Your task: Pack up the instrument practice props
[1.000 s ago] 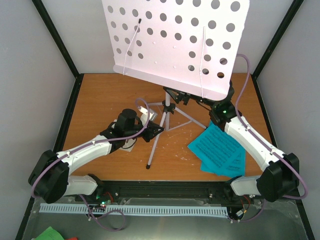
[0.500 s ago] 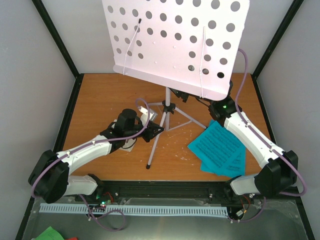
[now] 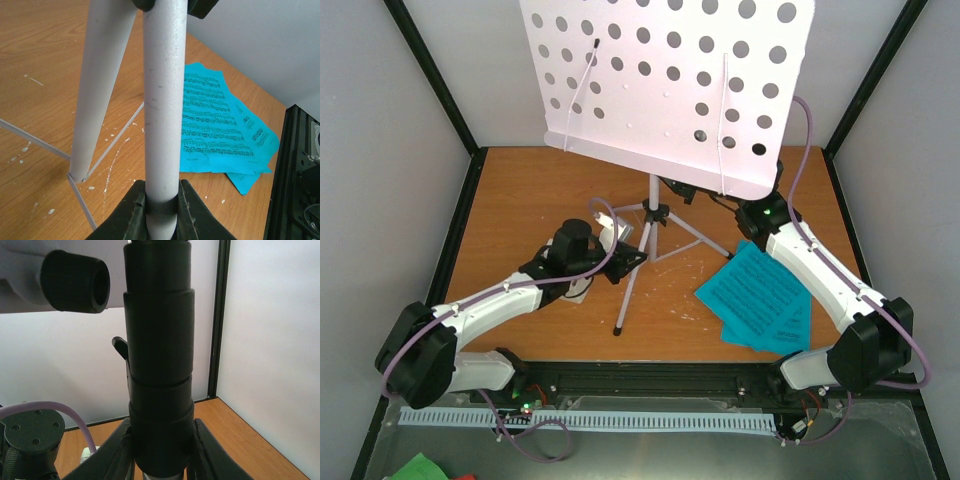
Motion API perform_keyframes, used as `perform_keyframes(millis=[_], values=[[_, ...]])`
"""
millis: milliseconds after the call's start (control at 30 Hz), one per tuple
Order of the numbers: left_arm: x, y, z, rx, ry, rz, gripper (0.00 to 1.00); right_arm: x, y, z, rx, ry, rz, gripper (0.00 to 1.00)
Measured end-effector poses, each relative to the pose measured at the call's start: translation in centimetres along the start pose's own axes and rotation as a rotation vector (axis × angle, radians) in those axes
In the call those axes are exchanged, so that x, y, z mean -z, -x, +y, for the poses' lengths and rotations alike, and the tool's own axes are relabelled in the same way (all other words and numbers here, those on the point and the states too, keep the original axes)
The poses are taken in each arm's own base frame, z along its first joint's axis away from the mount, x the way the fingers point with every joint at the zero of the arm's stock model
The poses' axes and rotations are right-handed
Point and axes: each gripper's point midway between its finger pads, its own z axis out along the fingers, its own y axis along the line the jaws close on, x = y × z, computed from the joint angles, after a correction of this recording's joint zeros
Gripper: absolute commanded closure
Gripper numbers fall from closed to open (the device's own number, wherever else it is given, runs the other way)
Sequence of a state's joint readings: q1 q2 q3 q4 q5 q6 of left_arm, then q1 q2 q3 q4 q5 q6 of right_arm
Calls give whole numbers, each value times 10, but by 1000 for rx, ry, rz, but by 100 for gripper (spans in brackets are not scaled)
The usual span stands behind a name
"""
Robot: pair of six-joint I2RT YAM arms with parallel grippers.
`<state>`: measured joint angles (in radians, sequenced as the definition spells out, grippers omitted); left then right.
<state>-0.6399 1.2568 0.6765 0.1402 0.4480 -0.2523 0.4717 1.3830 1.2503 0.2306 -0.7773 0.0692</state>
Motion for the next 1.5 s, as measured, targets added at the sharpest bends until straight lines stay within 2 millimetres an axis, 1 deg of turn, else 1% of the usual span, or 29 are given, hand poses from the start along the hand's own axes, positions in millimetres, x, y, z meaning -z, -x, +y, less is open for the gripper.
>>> perform_keyframes(millis=[267, 400, 567, 700, 900, 1067, 1167, 1233, 1333, 1400, 1500], values=[[6, 9, 1, -30, 29, -34, 100, -8, -3, 4, -3, 2, 1, 97], [14, 21, -1, -73, 44, -77, 100, -14, -8, 13, -13, 18, 18, 97], [26, 39, -9, -140, 53, -139, 100, -22, -13, 26, -26, 51, 29, 97], [33, 46, -14, -181, 52, -166, 100, -26, -15, 33, -37, 62, 28, 97], [33, 46, -17, -210, 49, -166, 100, -27, -22, 39, -54, 48, 19, 97], [32, 45, -20, -237, 37, -162, 99, -19, -21, 43, -45, 19, 2, 97], [31, 42, -20, -251, 35, -162, 92, -14, -22, 45, -43, 6, 0, 97], [31, 39, -20, -257, 35, -161, 80, -11, -25, 45, -44, -3, 0, 97], [30, 38, -19, -243, 35, -178, 68, -10, -26, 46, -40, -7, -9, 97], [35, 46, -17, -225, 51, -224, 61, -8, -27, 49, -36, 0, -10, 97], [45, 53, -20, -209, 49, -281, 49, -8, -28, 59, -25, 30, -15, 97]])
